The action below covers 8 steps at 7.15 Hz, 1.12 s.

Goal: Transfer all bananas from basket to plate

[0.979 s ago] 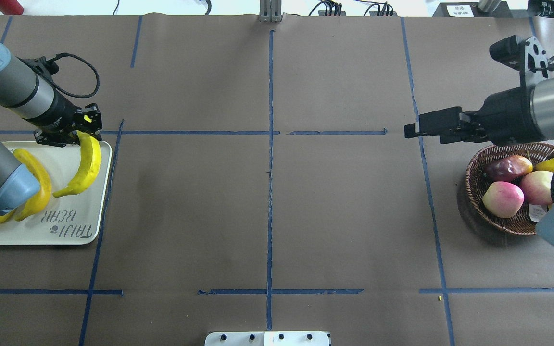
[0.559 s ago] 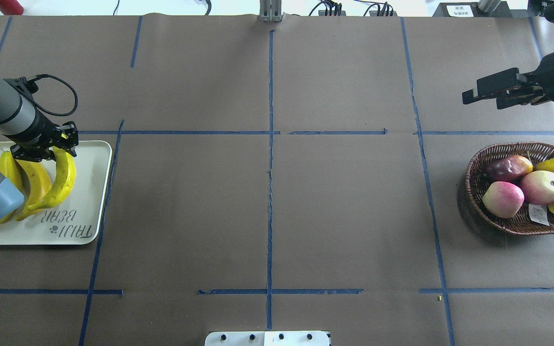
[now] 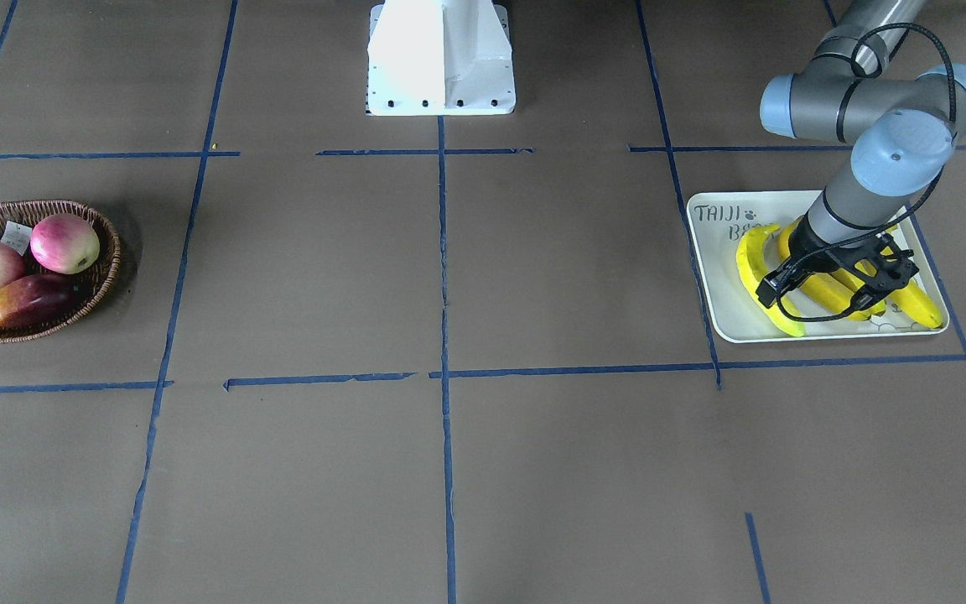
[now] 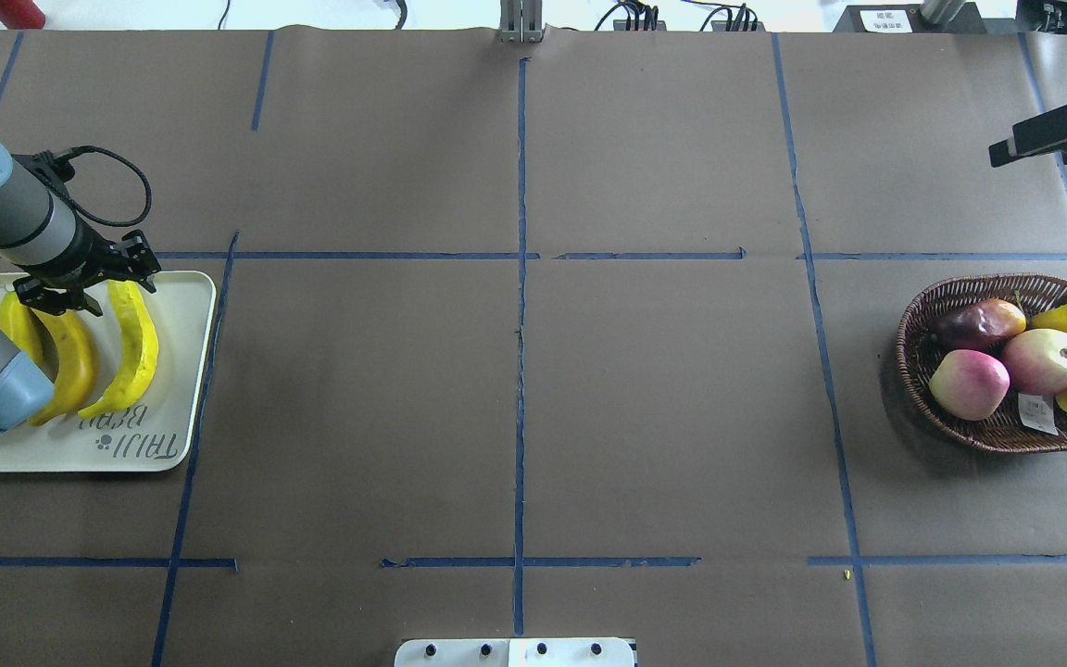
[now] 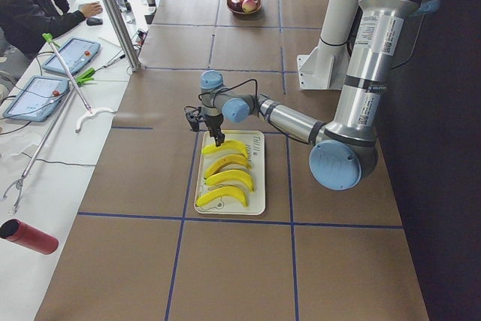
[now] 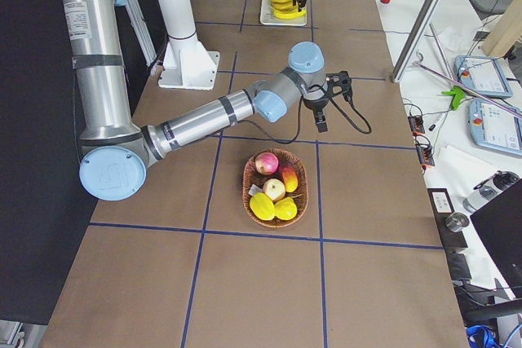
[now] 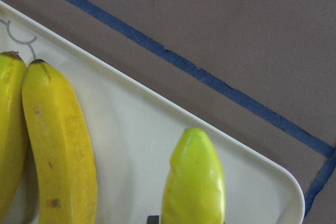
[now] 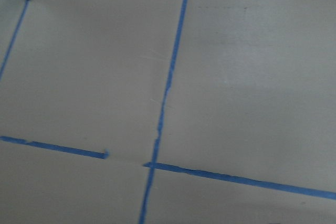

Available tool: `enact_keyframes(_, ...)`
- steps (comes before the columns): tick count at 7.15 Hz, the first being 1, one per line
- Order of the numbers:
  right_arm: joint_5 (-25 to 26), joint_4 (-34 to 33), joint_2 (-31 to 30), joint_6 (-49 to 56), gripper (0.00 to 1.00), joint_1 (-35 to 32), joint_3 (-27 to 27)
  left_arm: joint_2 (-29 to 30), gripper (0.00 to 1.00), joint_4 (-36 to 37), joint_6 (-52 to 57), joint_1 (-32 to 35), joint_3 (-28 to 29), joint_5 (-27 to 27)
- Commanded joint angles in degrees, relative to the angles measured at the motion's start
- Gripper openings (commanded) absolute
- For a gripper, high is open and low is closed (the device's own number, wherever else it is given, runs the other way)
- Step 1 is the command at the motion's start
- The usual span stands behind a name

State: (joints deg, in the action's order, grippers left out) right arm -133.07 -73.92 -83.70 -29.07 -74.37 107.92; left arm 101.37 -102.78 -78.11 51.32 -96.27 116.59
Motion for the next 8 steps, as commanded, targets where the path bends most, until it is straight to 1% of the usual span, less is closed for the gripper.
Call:
enact_keyframes(1,0.97,-17.24,0.20,24.40,1.00,-6.28,-0.34,-0.12,1.00,-0.23,0.06,-0.35,-1.11,-2.06)
enact_keyframes(2,1.23,-24.97,0.20,33.81,1.00,-8.84,-0.52,-0.30,1.00,-0.23,0.84,-0.17,-2.59,-1.63)
enact_keyframes(3,2.28,-30.44,0.55,42.26,1.00,-11.99,-2.87,-0.47,1.00,0.29,6.25,0.52,-3.91,-1.54)
enact_keyframes(4,0.72,-31.19,0.20,48.87,1.00,-15.94,-7.85,-0.82,1.00,0.73,13.70,2.62,-4.10,-1.45)
enact_keyframes(5,-1.03,-30.85,-2.06,49.11,1.00,-16.42,-8.77,-2.39,1.00,1.26,20.65,5.08,-4.10,-0.67)
enact_keyframes(6,-1.57,-30.24,-4.00,48.85,1.00,-16.42,-8.78,-4.23,1.00,1.26,28.63,9.36,-4.19,2.91)
enact_keyframes(7,-0.97,-30.06,-3.93,46.41,1.00,-16.42,-8.43,-5.73,1.00,1.44,36.89,15.24,-4.10,8.51)
enact_keyframes(8,-0.96,-29.97,-3.58,44.56,1.00,-16.42,-7.91,-6.97,1.00,1.53,45.42,21.39,-2.89,12.31)
